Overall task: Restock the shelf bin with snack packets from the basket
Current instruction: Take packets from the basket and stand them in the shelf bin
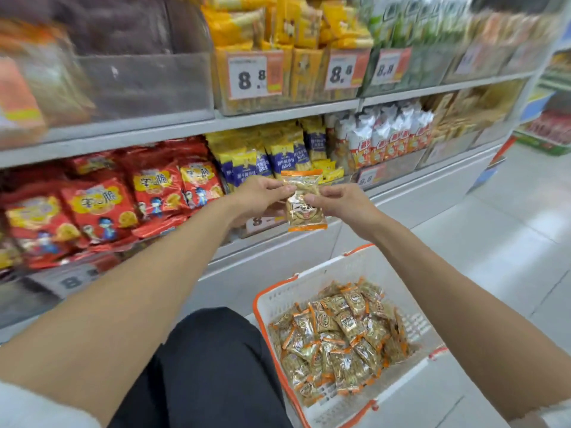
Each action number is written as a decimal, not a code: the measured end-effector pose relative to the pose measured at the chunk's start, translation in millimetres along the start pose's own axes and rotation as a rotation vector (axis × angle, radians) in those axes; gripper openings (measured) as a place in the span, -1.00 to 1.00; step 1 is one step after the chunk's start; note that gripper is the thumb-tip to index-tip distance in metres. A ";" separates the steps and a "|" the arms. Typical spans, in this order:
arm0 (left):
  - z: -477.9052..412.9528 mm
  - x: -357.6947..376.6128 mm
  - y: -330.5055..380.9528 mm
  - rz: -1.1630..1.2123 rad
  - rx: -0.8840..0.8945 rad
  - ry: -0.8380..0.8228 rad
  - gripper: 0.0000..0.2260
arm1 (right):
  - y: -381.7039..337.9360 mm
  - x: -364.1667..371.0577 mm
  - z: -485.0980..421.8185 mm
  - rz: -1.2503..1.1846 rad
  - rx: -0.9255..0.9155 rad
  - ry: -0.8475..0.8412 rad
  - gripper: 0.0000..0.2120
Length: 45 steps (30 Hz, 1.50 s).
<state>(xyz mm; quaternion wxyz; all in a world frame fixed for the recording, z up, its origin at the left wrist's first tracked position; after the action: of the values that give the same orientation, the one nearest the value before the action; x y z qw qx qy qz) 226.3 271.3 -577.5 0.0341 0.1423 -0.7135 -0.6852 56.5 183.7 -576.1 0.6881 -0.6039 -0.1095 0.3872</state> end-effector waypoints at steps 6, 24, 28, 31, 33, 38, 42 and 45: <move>23.0 -49.4 58.7 -0.099 0.067 -0.066 -0.75 | -66.2 9.4 10.6 0.047 -0.095 0.122 -0.81; 65.7 -239.2 196.6 -0.568 0.451 0.403 -0.94 | -282.6 107.2 -14.0 0.148 -0.407 -0.036 -0.88; 60.0 -264.5 194.9 -0.441 0.483 0.613 -0.89 | -299.6 140.0 -47.4 -0.130 -0.312 -0.239 -0.85; 56.8 -282.8 189.4 -0.500 0.447 0.642 -0.92 | -304.7 156.4 -64.5 -0.133 -0.238 -0.310 -0.75; 57.3 -294.2 187.4 -0.611 0.391 0.576 -0.93 | -309.1 164.5 -69.4 -0.108 -0.284 -0.237 -0.79; 54.6 -307.4 192.7 -0.767 0.390 0.449 -0.55 | -320.6 187.7 -75.3 0.038 -0.391 -0.138 -0.70; 58.3 -311.5 198.9 -0.886 0.368 0.400 -0.84 | -322.1 206.9 -79.8 0.319 -0.476 -0.095 -0.79; 62.5 -321.8 190.6 -0.998 0.280 0.385 -0.93 | -315.1 217.9 -84.4 0.449 -0.519 -0.056 -0.82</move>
<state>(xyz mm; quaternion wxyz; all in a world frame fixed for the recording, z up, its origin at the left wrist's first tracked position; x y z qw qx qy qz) 489.3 416.2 -346.0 -0.1842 0.5892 -0.6247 -0.4781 382.2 274.8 -377.3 0.4057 -0.7569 -0.0876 0.5048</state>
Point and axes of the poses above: each hand's wrist, its own z-axis away from the middle knuckle, its own x-axis out of the palm, y = z × x, the point moved 2 cm from there along -z, towards the middle knuckle, and after that the axes turned 14 degrees about x, right-handed, at the moved point
